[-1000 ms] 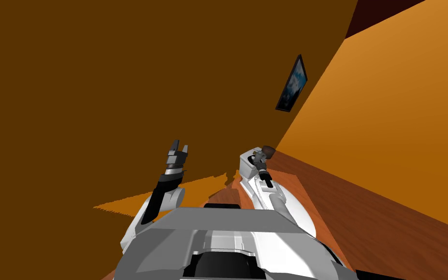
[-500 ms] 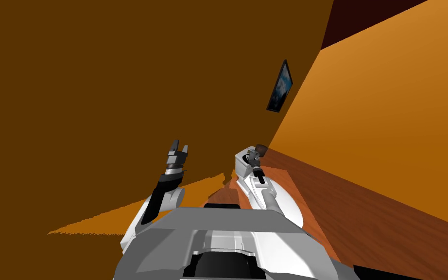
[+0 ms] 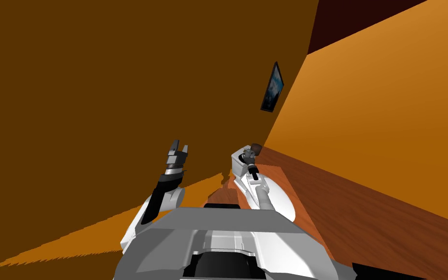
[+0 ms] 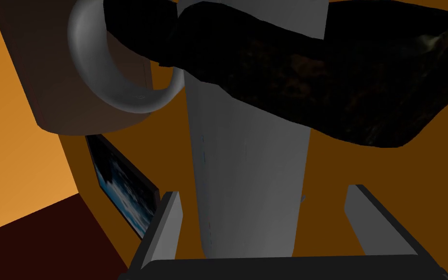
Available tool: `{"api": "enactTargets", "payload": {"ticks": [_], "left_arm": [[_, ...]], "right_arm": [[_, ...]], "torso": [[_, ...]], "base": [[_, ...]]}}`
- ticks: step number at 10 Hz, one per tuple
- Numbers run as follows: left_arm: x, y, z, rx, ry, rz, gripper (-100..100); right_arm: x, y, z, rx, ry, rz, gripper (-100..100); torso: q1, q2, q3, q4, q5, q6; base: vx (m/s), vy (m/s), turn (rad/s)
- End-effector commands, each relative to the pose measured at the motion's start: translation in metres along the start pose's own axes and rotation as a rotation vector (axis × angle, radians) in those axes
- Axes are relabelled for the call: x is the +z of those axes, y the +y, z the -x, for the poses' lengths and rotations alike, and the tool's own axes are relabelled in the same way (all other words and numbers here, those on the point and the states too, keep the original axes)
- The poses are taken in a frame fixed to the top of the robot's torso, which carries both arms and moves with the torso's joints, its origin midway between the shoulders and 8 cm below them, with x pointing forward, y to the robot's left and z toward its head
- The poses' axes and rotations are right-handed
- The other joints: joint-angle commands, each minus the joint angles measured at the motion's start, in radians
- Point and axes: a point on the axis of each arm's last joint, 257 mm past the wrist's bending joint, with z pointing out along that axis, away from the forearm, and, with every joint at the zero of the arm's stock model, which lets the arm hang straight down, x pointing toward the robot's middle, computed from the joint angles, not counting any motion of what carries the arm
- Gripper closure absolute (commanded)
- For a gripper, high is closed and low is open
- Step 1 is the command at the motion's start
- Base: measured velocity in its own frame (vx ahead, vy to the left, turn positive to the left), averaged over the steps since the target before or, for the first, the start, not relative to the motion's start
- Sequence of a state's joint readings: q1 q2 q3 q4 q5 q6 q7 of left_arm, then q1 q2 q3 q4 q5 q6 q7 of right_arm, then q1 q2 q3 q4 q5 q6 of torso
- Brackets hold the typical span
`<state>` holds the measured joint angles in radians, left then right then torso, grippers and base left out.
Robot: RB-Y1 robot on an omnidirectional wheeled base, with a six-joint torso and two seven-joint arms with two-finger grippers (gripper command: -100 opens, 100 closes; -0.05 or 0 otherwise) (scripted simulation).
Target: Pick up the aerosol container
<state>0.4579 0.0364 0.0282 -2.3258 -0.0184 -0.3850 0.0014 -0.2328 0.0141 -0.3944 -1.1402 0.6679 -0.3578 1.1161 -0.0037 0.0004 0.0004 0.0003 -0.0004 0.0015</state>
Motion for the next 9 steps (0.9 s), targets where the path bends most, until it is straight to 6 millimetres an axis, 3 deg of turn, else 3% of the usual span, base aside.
{"api": "enactTargets", "payload": {"ticks": [1, 3, 4, 8, 9], "left_arm": [[0.0000, 0.0000, 0.0000, 0.000, 0.000, 0.000, 0], [0.0001, 0.0000, -0.0001, 0.000, 0.000, 0.000, 0], [0.0001, 0.0000, -0.0001, 0.000, 0.000, 0.000, 0], [0.0001, 0.0000, -0.0001, 0.000, 0.000, 0.000, 0], [0.0001, 0.0000, -0.0001, 0.000, 0.000, 0.000, 0]], "right_arm": [[0.0055, 0.0143, 0.0031, -0.006, -0.001, 0.018, -100], [0.0041, 0.0137, 0.0021, -0.020, 0.002, 0.021, -100], [0.0042, 0.0141, 0.0021, -0.022, 0.002, 0.022, 100], [0.0044, 0.0135, 0.0026, -0.022, 0.001, 0.021, 100], [0.0044, 0.0135, 0.0026, -0.022, 0.001, 0.021, 0]], "torso": [[0.000, 0.000, 0.000, 0.000, 0.000, 0.000], [0.001, 0.000, 0.000, 0.000, 0.000, -0.001], [0.002, 0.001, 0.000, 0.000, 0.000, -0.001], [0.003, 0.001, 0.000, 0.000, 0.000, -0.001], [0.003, 0.001, 0.000, 0.000, 0.000, -0.001]], "base": [[0.025, -0.053, -0.132], [0.010, -0.017, 0.012], [0.002, -0.004, -0.011], [0.000, 0.000, 0.000], [0.000, 0.000, 0.000]]}}
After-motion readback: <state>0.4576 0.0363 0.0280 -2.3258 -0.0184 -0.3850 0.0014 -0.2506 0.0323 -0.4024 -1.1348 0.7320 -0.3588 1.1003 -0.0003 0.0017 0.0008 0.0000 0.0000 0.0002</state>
